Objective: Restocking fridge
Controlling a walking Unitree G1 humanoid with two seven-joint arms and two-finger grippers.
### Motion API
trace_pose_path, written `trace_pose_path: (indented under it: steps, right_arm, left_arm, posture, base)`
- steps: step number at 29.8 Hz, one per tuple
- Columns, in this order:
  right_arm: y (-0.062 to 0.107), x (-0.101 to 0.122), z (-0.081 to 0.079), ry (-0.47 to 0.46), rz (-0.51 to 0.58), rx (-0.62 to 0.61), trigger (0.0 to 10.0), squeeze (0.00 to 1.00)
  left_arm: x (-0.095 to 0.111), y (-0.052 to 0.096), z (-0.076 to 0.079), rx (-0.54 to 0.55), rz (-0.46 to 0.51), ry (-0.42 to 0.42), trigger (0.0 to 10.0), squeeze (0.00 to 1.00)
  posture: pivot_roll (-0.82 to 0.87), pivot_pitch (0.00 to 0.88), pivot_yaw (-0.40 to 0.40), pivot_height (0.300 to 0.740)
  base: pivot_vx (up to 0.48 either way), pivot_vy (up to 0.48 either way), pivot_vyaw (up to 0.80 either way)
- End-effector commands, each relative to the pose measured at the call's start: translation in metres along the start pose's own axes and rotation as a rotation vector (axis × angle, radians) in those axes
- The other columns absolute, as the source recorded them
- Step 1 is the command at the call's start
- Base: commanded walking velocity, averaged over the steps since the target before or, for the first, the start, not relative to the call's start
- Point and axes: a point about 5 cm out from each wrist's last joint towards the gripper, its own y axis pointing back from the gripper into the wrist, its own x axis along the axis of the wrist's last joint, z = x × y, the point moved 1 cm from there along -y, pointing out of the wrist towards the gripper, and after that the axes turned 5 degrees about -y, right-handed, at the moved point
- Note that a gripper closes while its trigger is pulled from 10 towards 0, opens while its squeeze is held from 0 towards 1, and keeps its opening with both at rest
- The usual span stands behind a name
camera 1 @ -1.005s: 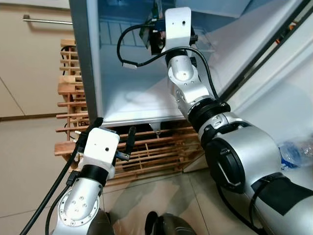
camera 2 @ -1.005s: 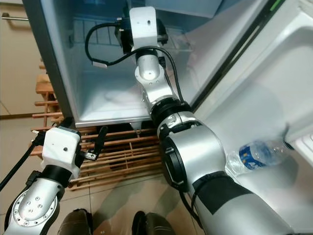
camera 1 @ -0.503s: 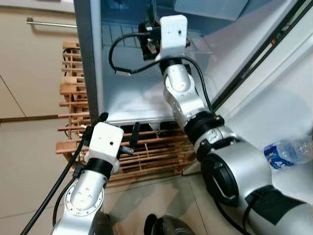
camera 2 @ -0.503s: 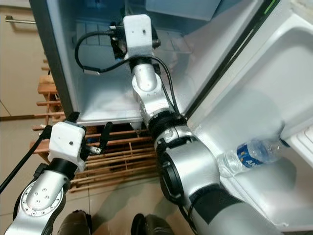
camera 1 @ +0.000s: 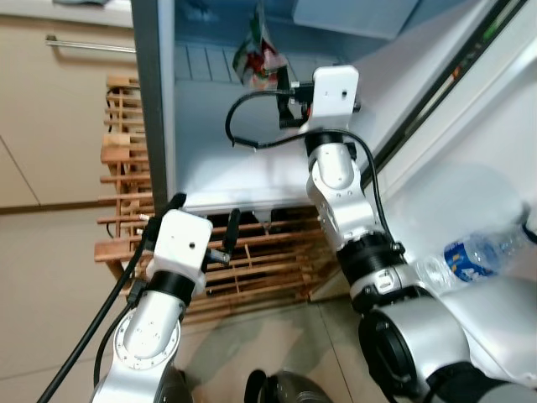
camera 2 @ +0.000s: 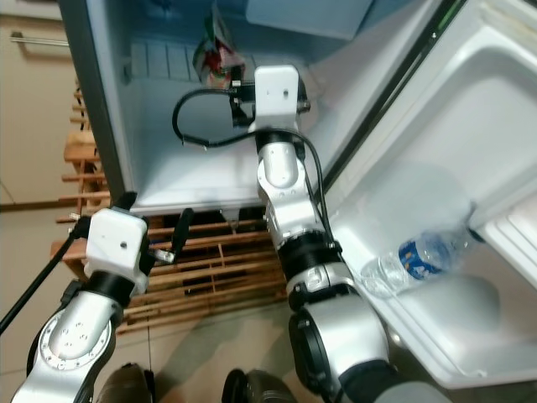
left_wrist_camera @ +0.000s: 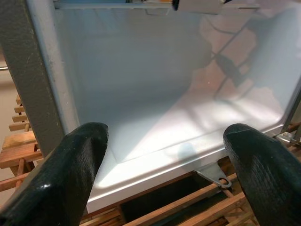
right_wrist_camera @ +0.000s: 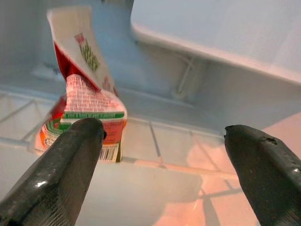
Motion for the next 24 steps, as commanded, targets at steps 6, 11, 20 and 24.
trace_pose_path:
  steps: [6,11,20,24]
  right_arm:
    - [-0.018,0.009,-0.010,-0.091,-0.108,0.020,6.4,0.00]
    - [-0.020,0.007,-0.020,-0.102,-0.153,0.046,5.9,0.00]
    - [-0.019,-0.007,-0.031,0.149,-0.217,0.109,6.9,0.00]
    - [-0.019,-0.014,-0.009,0.416,-0.206,0.089,7.1,0.00]
  left_arm:
    - [-0.001,-0.001,0.008,-0.024,0.000,0.019,10.0,0.00]
    - [-0.001,0.000,0.008,-0.017,-0.002,0.020,10.0,0.00]
    - [-0.003,0.005,0.007,-0.009,-0.017,0.019,10.0,0.00]
    - [-0.003,0.006,0.005,-0.003,-0.020,0.014,10.0,0.00]
  posture:
    - [0.24,0.084,-0.225,0.740]
    - [0.25,0.087,-0.234,0.740]
    - [0.28,0.108,-0.239,0.740]
    - [0.29,0.109,-0.245,0.740]
  base:
    - [0.000,0.000,0.00]
    - [0.000,0.000,0.00]
    - [0.000,0.000,0.00]
    - [0.000,0.000,0.00]
